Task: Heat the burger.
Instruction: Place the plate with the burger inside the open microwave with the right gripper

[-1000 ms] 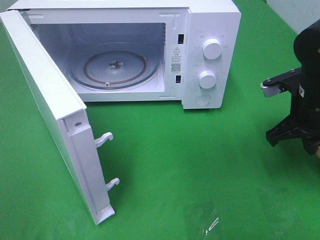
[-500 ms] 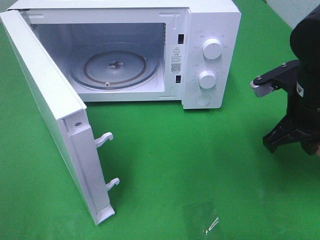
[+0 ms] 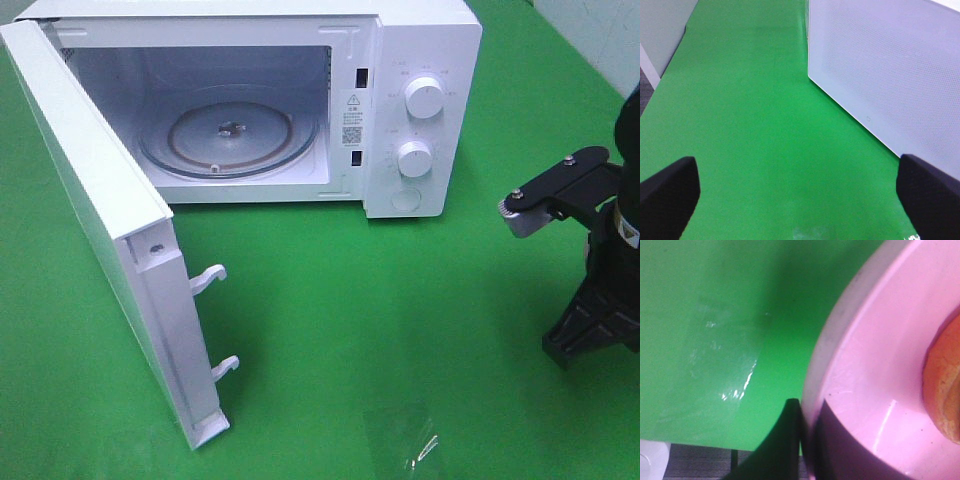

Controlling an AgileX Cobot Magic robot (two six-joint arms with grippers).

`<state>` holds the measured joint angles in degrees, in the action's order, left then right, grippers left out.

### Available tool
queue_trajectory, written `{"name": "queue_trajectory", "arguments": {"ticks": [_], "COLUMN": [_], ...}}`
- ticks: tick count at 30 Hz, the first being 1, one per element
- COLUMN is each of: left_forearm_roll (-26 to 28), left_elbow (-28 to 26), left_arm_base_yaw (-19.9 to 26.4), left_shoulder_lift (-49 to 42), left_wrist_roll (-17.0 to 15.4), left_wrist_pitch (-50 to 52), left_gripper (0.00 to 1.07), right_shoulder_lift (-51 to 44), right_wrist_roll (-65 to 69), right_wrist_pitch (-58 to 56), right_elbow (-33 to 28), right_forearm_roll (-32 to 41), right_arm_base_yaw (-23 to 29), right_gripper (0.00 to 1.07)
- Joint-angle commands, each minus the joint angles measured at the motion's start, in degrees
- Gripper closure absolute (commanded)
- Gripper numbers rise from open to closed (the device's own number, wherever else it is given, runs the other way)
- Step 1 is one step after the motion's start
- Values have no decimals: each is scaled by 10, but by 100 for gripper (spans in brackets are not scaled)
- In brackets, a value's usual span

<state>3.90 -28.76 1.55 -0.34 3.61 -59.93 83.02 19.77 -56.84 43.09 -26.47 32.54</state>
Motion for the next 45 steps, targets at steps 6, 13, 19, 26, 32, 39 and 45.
{"name": "queue_trajectory", "arguments": {"ticks": [6, 13, 19, 26, 32, 39, 45], "left_forearm_roll": [2, 2, 2, 2, 2, 2, 2], "left_elbow": [1, 1, 1, 1, 1, 1, 1], "left_arm_base_yaw": [-3, -3, -3, -3, -3, -3, -3], "left_shoulder_lift": [-11, -11, -11, -11, -11, -11, -11], "left_wrist_roll": [-3, -3, -3, -3, -3, -3, -3], "left_wrist_pitch": [4, 4, 4, 4, 4, 4, 4], "left_gripper": [7, 7, 7, 7, 7, 7, 7], "right_shoulder_lift": [-44, -70, -83, -83, -83, -83, -83], "right_wrist_roll": [22, 28, 36, 56, 83, 96, 119], "right_wrist_pitch": [-17, -30, -36, -46, -48, -53, -64], "right_elbow": [-44, -67, -89, -96, -96, -96, -96], "right_forearm_roll": [-29, -20, -17, -17, -17, -17, -14], "right_arm_base_yaw": [52, 73, 117, 168, 227, 266, 319], "right_gripper": [107, 107, 107, 107, 107, 107, 107]}}
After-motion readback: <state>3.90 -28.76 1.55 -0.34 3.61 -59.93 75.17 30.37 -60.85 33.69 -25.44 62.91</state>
